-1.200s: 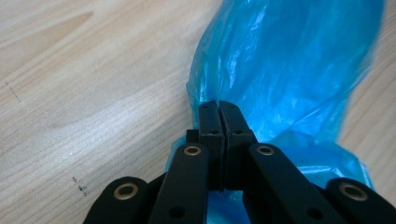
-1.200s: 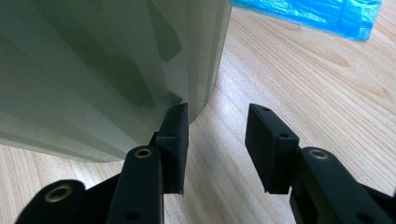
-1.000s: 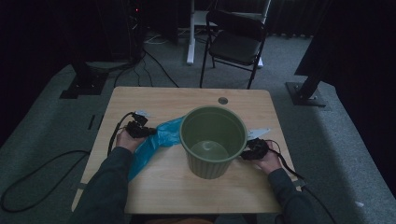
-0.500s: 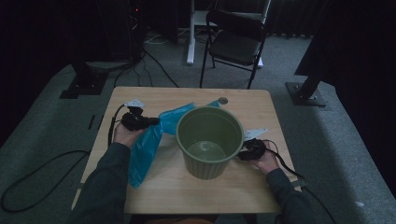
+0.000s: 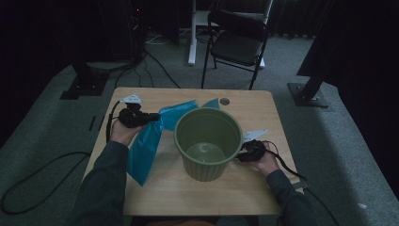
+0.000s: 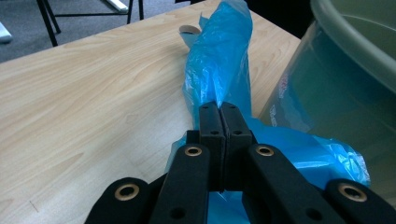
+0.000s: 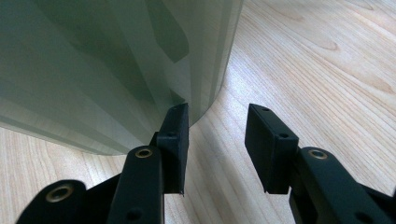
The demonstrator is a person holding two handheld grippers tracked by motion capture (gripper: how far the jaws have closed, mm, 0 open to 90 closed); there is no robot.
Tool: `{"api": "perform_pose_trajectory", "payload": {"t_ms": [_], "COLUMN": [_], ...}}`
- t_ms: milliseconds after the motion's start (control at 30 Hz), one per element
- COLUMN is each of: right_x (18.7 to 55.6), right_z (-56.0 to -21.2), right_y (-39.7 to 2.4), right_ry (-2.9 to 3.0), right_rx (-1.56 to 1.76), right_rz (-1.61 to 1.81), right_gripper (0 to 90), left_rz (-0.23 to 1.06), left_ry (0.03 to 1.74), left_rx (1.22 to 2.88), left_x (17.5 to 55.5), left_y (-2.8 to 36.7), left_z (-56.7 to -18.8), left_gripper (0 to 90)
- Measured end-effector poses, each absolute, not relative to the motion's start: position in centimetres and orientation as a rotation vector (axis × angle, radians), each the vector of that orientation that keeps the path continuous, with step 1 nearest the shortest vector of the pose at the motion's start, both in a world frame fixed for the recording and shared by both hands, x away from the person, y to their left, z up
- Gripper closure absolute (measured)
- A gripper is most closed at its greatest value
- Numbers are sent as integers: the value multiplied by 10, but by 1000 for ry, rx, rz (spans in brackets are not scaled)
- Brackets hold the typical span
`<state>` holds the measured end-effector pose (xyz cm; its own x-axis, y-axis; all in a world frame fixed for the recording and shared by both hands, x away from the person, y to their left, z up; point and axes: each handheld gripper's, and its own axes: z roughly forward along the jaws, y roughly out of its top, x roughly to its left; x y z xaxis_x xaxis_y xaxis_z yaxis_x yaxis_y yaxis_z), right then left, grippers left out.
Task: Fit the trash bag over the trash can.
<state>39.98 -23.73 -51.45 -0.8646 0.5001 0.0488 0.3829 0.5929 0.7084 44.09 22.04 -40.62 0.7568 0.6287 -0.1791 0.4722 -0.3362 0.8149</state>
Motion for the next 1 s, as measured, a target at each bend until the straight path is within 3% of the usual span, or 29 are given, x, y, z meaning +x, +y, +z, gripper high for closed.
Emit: {"api": "perform_pose_trajectory", "payload": {"t_ms": [1000], "right_x": [398], "right_z": [-512], "right_y": [-226], "right_ry": [2681], "right_rx": [691], "right_rz": [1130], "right_gripper": [598], "left_rz": [189], "left_ry": [639], "left_rx": [1925], "left_x": [425], "left_y": [187], "left_z": [-337], "left_gripper": [898]}}
